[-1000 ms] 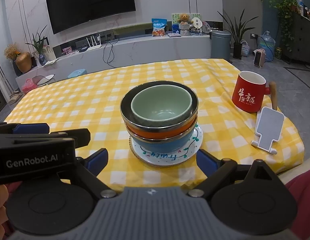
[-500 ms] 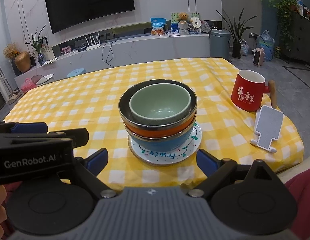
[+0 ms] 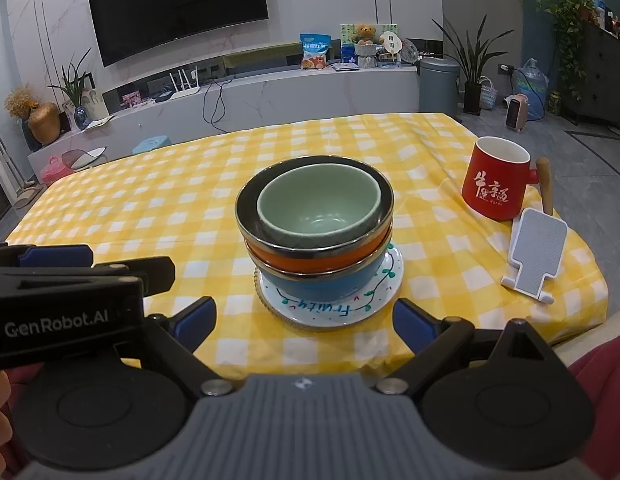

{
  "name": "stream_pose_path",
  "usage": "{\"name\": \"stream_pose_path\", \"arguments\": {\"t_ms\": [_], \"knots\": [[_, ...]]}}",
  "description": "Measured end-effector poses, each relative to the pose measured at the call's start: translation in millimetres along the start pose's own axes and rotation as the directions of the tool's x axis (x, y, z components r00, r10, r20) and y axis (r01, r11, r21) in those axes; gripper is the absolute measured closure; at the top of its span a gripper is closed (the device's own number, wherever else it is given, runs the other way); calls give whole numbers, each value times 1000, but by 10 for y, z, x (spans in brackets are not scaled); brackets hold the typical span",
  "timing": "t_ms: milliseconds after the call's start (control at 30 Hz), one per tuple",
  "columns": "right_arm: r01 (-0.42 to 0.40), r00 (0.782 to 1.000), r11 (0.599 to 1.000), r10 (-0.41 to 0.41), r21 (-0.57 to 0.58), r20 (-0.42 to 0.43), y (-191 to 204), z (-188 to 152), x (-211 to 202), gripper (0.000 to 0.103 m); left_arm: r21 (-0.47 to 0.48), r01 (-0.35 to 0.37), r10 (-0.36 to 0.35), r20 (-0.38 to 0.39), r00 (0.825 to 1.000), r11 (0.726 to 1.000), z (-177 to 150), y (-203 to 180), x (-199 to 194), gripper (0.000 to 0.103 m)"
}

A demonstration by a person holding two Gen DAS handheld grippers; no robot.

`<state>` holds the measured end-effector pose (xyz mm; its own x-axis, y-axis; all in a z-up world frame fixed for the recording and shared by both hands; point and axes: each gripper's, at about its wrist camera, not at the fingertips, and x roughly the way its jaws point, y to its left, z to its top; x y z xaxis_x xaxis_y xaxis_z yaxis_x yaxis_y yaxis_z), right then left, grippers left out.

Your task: Organize plates and bowls

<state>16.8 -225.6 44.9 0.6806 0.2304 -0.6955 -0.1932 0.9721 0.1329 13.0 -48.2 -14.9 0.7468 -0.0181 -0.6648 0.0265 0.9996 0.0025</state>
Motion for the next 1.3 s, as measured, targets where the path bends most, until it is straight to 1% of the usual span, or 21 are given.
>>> {"name": "stream_pose_path", "arguments": {"t_ms": [1300], "knots": [[0, 1000, 1000, 0, 4, -12, 8, -17, 16, 10, 7, -2, 2, -13, 1000, 1000, -20, 48, 23, 16]]}}
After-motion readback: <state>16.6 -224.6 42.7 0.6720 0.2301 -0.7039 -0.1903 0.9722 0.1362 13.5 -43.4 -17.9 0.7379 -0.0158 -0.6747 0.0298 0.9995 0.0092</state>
